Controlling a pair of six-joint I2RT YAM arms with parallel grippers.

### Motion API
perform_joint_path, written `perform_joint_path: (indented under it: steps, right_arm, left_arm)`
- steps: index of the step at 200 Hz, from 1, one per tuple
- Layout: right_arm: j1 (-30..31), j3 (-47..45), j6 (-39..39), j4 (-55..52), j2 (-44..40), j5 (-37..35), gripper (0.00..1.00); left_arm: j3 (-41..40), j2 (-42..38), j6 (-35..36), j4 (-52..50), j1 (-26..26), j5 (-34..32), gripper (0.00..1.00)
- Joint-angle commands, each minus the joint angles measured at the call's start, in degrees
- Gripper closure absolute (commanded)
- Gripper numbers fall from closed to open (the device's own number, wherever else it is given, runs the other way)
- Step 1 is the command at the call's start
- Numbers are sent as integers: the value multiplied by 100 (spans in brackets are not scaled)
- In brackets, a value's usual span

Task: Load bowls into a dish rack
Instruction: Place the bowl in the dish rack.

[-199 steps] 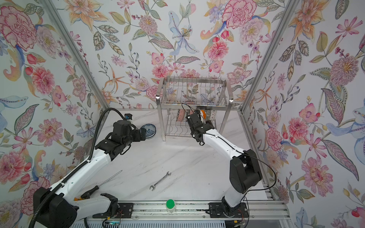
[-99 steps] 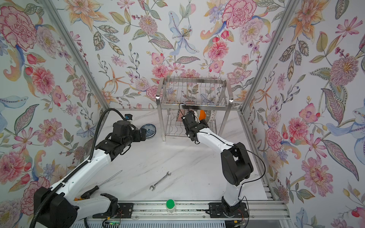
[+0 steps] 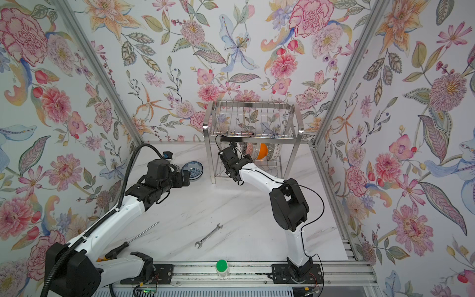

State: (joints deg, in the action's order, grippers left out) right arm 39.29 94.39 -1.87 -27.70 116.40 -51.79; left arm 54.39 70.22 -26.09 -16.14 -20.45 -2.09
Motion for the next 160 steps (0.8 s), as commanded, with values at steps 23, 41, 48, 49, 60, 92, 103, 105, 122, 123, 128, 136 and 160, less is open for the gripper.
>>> perform_joint_path:
  steps: [23,41,48,49,60,92,103,105,122,123,128,136,160]
  right_arm:
    - [59,346,-515,-103,251,-294,100]
    - [76,419,-611,-95,362,-425,100]
    - [83,453,-652,-98,405,-477,100]
    - [81,460,-659,-101,412,-479,100]
    - [88,514,-719,-96,466,-545,100]
    - [119,720,-821,-103,678,-791,100]
    - [127,787,-866,-102,746,-865,100]
    - [124,793,-874,-99,751,-874,100]
    - [157,877,-953,-98,848,-949,100]
    - [158,883,-954,-96,849,-953,100]
    - [163,898,-969,-97,877,-963,100]
    - [183,923,-1002,-101,917,-1013,100]
    - [207,981,-1107,-101,998,-1091,100]
  left_arm:
    - [-69,-71,105,111,97,117,1]
    - [-86,-65,84,129,89,138,1]
    - [-95,-69,80,129,91,146,1]
    - [-100,-69,83,129,92,142,1]
    - [-97,-76,78,122,94,145,1]
    - [-113,-78,86,120,95,149,1]
    - [-122,-78,80,120,95,156,1]
    - [-122,-78,78,120,96,156,1]
    - [-135,-82,85,129,98,180,1]
    - [-137,-80,85,129,100,181,1]
    - [-139,-85,93,129,96,177,1]
    - [-139,-85,86,129,103,178,1]
    - [-139,-93,100,129,136,191,1]
